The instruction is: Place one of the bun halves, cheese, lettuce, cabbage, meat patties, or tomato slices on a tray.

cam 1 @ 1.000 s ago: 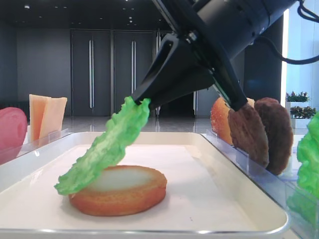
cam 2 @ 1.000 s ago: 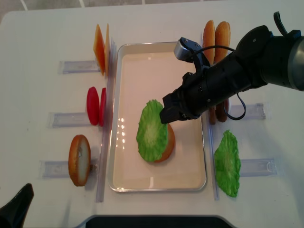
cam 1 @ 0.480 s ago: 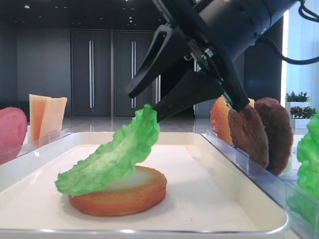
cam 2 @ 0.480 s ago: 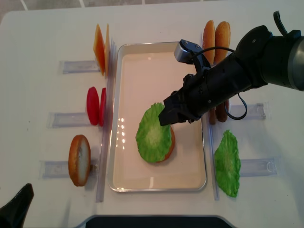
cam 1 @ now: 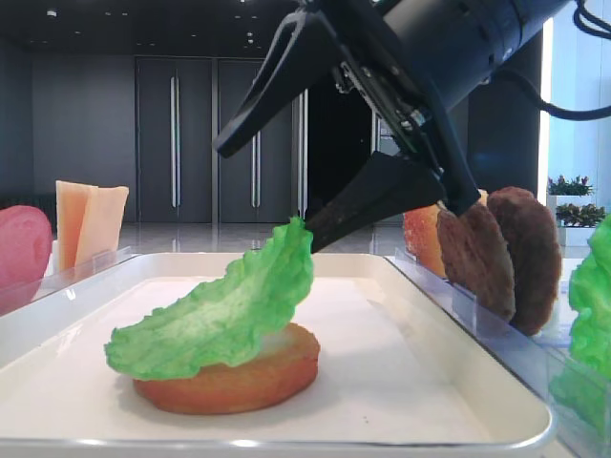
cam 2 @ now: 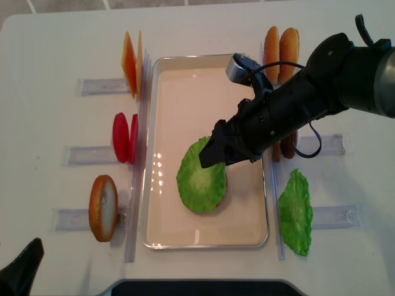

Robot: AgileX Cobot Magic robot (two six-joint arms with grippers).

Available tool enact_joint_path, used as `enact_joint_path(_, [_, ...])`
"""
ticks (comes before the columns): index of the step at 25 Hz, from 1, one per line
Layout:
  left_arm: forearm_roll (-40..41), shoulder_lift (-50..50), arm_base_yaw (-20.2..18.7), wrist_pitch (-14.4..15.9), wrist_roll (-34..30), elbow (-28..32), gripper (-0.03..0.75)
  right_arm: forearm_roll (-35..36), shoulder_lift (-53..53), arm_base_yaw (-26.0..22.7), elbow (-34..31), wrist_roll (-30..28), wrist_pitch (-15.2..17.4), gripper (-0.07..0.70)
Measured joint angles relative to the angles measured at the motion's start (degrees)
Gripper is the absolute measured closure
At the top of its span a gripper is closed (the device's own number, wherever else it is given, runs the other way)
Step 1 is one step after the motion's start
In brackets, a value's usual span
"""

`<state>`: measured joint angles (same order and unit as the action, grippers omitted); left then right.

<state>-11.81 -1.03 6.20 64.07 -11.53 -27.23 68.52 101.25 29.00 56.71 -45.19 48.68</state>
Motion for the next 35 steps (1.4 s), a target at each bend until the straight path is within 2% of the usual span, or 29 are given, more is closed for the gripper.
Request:
enact_joint_path(8, [0.0, 0.0, 0.0, 0.0, 0.0, 0.0, 0.136, -4.5, 0.0, 0.1, 0.0, 6.0, 0.9, 0.048])
enact_joint_path(14, [0.0, 0.0, 0.0, 0.0, 0.0, 0.0, 0.136, -6.3, 0.0, 1.3, 0.0, 7.8, 1.0, 0.035])
enact_joint_path(22, [0.0, 0.0, 0.0, 0.0, 0.0, 0.0, 0.136, -8.8, -4.1, 3.0, 0.0, 10.1, -1.4, 0.034])
enact_joint_path(29, [0.0, 0.0, 0.0, 0.0, 0.0, 0.0, 0.136, -17.6, -6.0, 3.0, 0.0, 18.3, -1.9, 0.034])
enact_joint_path(35, [0.0, 0.0, 0.0, 0.0, 0.0, 0.0, 0.136, -24.6, -10.6, 3.1, 0.2, 24.0, -0.8, 0.034])
